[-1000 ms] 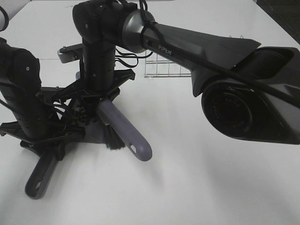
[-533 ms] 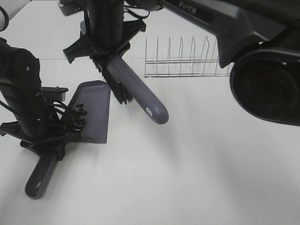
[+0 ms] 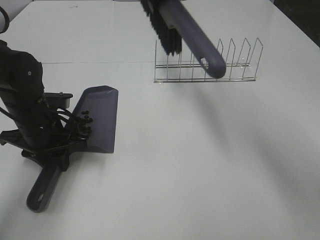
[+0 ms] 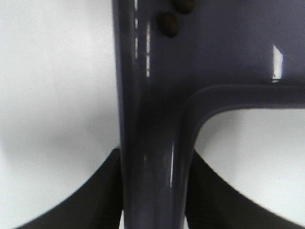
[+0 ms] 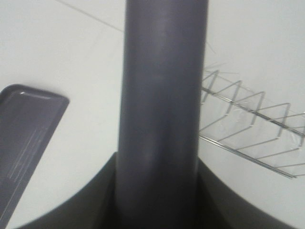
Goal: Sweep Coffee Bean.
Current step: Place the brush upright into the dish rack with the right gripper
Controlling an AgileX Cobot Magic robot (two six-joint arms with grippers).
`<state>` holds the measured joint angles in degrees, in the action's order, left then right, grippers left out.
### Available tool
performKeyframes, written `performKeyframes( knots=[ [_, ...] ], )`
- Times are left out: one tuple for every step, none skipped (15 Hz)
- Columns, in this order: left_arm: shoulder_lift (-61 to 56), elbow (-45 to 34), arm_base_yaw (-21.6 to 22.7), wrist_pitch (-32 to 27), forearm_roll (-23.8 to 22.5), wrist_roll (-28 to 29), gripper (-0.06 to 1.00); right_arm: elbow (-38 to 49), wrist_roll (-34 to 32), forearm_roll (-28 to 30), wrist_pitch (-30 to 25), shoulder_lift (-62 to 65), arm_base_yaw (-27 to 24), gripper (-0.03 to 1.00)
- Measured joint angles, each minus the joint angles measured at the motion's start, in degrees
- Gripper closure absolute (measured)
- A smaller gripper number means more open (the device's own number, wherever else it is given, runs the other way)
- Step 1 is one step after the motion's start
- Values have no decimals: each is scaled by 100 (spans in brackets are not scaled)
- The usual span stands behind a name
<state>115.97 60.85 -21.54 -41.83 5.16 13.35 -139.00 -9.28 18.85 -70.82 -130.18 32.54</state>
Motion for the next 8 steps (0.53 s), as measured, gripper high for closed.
performKeyframes(
  knots=[
    [0, 0, 0, 0, 0, 0, 62, 52, 29, 0, 0, 149, -241, 70],
    [0, 0, 0, 0, 0, 0, 62, 183, 46, 0, 11, 304, -470, 70],
    [0, 0, 0, 0, 0, 0, 62, 418, 69, -6, 23, 481, -756, 70],
    [0, 0, 0, 0, 0, 0, 62, 688, 69, -34, 23, 636, -1026, 70],
    [0, 0, 0, 0, 0, 0, 62, 974, 69, -86, 29, 733, -1335, 70],
    [0, 0, 0, 0, 0, 0, 62, 1278, 69, -155, 23, 768, -1604, 70],
    [0, 0, 0, 0, 0, 0, 62, 1547, 63, -275, 23, 779, -1851, 70],
    [0, 0, 0, 0, 0, 0, 62, 1862, 6, -476, 17, 779, -2080, 70]
  ],
)
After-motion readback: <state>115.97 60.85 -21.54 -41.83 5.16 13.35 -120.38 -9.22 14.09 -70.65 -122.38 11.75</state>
